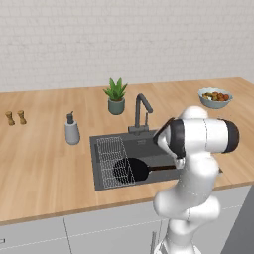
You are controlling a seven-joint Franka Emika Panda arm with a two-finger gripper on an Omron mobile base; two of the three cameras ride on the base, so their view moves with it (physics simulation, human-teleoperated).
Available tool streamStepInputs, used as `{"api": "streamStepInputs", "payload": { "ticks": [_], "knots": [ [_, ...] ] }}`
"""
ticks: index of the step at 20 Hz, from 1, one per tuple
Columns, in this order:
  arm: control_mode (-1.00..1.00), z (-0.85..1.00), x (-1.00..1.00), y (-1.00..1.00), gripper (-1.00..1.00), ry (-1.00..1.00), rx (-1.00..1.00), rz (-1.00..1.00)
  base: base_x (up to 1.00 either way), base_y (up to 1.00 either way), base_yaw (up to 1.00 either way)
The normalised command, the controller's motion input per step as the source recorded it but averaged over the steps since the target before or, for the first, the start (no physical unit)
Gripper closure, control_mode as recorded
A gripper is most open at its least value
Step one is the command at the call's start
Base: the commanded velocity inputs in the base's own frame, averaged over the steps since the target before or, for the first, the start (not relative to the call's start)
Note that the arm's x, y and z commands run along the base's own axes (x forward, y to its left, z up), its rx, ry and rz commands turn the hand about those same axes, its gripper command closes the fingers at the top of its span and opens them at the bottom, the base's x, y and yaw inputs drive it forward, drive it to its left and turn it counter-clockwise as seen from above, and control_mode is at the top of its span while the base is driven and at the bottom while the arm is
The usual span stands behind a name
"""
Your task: Pick the pan and sponge and place them into the sink. Then turn on the water.
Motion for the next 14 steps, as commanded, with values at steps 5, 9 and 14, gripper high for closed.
{"api": "streamStepInputs", "payload": {
  "ticks": [5,9,14],
  "knots": [
    [-1.00,1.00,0.04,-0.29,-1.00,0.12,0.00,-0.01,0.00,0.00,0.00],
    [-1.00,1.00,0.36,-0.16,-1.00,0.17,0.01,0.00,0.00,0.00,0.00],
    [-1.00,1.00,0.15,-0.12,-1.00,0.14,0.05,0.00,0.00,0.00,0.00]
  ]
}}
